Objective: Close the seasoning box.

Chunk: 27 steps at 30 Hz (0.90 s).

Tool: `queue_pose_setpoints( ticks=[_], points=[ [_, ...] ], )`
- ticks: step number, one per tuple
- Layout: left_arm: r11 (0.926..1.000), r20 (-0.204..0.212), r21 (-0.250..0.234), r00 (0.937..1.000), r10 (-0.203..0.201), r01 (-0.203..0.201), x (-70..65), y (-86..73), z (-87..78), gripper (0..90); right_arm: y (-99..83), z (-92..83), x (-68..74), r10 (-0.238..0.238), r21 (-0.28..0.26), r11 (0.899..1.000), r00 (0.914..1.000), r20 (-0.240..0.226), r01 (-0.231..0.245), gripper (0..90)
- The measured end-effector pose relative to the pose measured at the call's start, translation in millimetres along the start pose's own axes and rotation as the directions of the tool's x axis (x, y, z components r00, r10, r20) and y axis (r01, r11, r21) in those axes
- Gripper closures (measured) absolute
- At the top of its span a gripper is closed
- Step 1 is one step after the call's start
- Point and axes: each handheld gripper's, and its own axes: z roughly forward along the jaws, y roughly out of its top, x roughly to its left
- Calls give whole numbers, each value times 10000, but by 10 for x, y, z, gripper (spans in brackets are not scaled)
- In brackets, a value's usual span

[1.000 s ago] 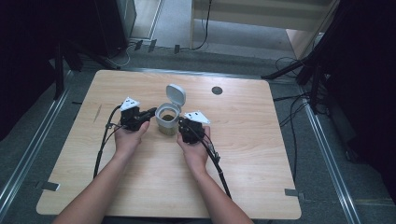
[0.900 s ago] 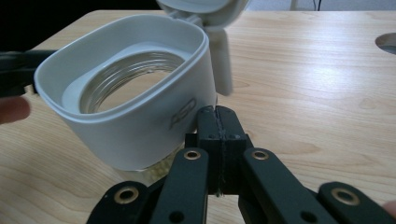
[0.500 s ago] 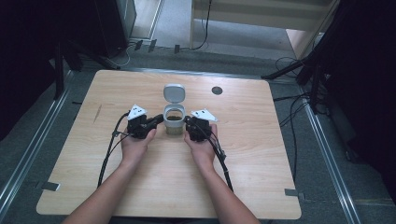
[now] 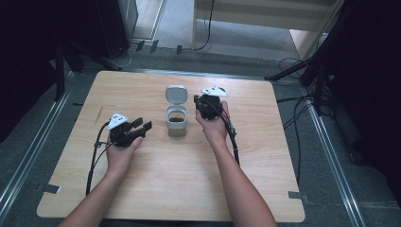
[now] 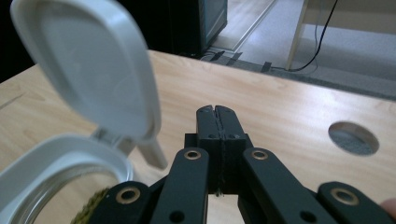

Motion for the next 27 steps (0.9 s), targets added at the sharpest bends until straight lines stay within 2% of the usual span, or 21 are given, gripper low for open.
queue_pose_setpoints(
  ticks=[2,4,5,7,9,12,14,16,18,22,24,27],
  points=[
    [10000,-2,31,10000,-30,30,65,-26,-100,277,70,44,-28,41,31,10000,10000,-75,-40,900],
    [9999,5,-61,9999,-128,128,172,-60,-236,251,127,80,-64,198,58,9998,9994,-271,-197,900],
    [9998,-125,-77,9998,-171,170,230,-79,-312,227,150,104,-81,270,116,9996,9991,-339,-266,900],
    [9993,-421,-137,9985,-350,345,347,-116,-451,206,183,144,-94,392,213,9990,9984,-406,-384,900],
    [9993,-654,-129,9972,-365,358,445,-153,-592,191,209,172,-92,400,234,9990,9978,-535,-388,900],
    [9998,-860,39,9961,-200,204,550,-234,-805,188,258,182,-61,354,72,9994,9967,-728,-350,900],
    [9999,-1036,131,9946,-97,112,607,-307,-952,187,293,187,-57,406,-12,9992,9940,-1017,-410,900],
    [9995,-1220,231,9923,-204,234,664,-386,-1078,187,318,183,-48,337,10,9994,9920,-1221,-338,900],
    [9985,-1188,263,9920,-435,470,703,-439,-1181,187,320,153,-25,77,14,10000,9884,-1517,-76,900],
    [9993,-1419,243,9895,-264,302,714,-512,-1347,186,266,34,33,-279,-19,9996,9812,-1907,281,900],
    [9990,-1506,124,9877,-411,435,733,-543,-1420,185,221,-36,59,-472,-13,9989,9831,-1768,477,900],
    [9983,-1538,-51,9863,-590,589,754,-563,-1465,185,164,-158,32,-146,-124,9998,9881,-1531,128,900]
  ],
)
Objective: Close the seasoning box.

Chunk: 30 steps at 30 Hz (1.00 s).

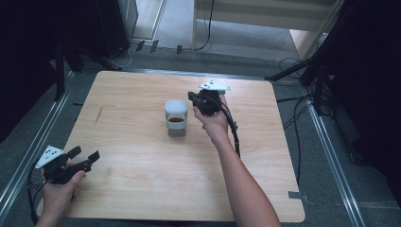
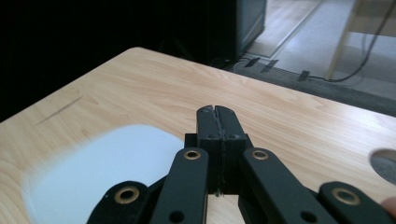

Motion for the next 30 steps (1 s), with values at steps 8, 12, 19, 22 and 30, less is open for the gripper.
queue_pose_setpoints(
  ticks=[8,12,19,22,30],
  points=[
    [10000,-82,-59,10000,1,-1,-4,-6,18,178,-220,-473,-113,197,-545,9984,9966,797,-154,900],
    [9999,-215,-40,9997,141,-142,-20,-6,22,176,-452,-794,-244,78,-520,9986,9897,1427,-4,900],
    [9998,-403,-39,9990,184,-186,-35,-7,34,177,-930,-1285,-540,318,-496,9986,9701,2404,-204,768],
    [9996,-468,-59,9986,263,-266,-48,-10,33,178,-1138,-1453,-624,379,-525,9983,9640,2633,-249,561],
    [9997,-485,-57,9985,240,-243,-46,-11,30,178,-1512,-1799,-780,808,-263,9967,9446,3181,-765,253]
  ],
)
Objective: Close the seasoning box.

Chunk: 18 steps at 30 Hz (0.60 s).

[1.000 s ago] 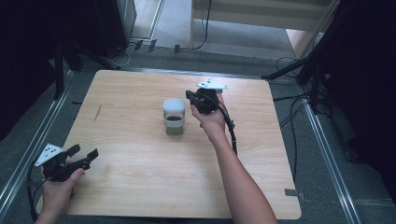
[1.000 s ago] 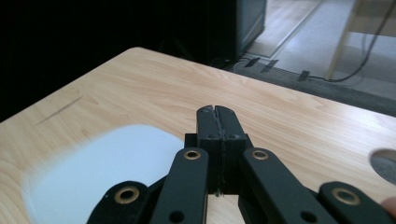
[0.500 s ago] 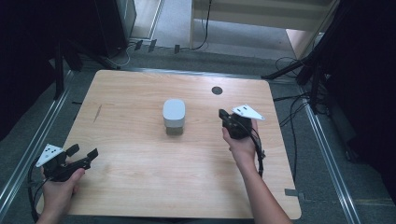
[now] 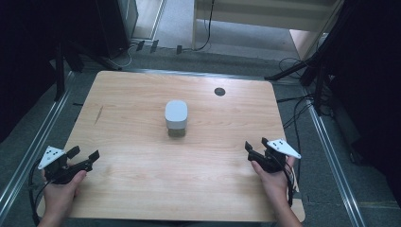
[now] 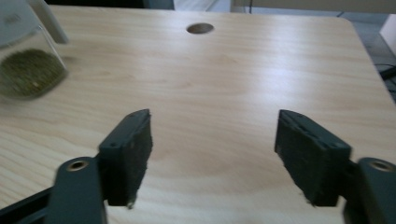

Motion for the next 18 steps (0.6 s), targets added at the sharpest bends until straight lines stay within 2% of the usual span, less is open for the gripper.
queue_pose_setpoints(
  ticks=[4,12,18],
  points=[
    [10000,-2,-11,10000,-27,27,2,0,0,178,-122,-129,-101,117,106,9999,9996,265,-120,190],
    [9999,-18,-44,9999,-162,162,15,2,-6,181,-281,-356,-246,74,326,9994,9985,548,-92,171],
    [9999,-57,-43,9999,-132,132,8,1,-8,182,-424,-495,-367,354,447,9982,9955,879,-395,171]
  ],
)
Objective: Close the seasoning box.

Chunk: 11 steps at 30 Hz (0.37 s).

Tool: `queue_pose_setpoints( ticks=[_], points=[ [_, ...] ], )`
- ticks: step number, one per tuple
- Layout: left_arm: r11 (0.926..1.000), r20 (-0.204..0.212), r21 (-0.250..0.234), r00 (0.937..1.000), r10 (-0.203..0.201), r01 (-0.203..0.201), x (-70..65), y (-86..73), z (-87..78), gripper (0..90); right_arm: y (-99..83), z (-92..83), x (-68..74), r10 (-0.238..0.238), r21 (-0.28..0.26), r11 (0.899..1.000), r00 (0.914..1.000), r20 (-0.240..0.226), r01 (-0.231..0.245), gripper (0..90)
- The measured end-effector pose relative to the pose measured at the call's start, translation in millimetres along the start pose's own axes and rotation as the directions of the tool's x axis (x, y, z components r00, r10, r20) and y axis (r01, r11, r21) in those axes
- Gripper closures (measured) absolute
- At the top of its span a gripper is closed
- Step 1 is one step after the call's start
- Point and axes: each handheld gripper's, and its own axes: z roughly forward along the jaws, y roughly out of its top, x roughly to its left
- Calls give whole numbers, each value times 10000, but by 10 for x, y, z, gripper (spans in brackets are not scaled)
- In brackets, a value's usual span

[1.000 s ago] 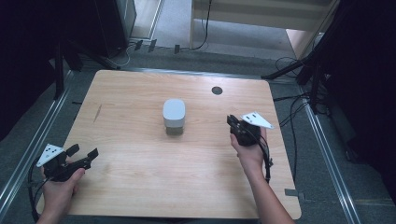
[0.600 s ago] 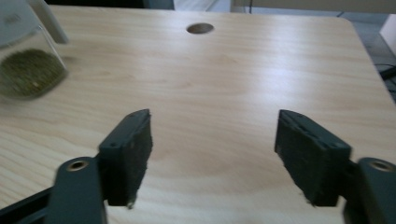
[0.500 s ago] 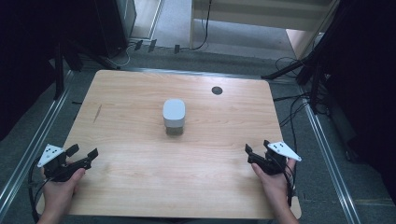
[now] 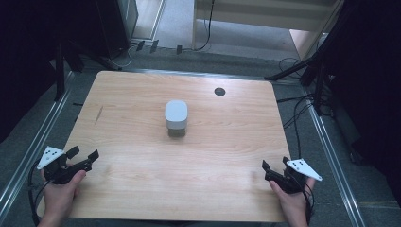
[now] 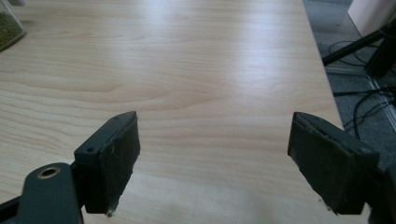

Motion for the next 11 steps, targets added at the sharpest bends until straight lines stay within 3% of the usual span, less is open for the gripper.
queue_pose_setpoints(
  ticks=[4,11],
  points=[
    [10000,-3,-13,10000,-49,49,8,2,4,184,-80,-49,-83,474,-194,9987,9989,-15,-474,173],
    [9999,-39,-38,9999,-165,165,20,4,0,194,-91,-49,-78,573,-370,9977,9983,105,-569,198]
  ],
)
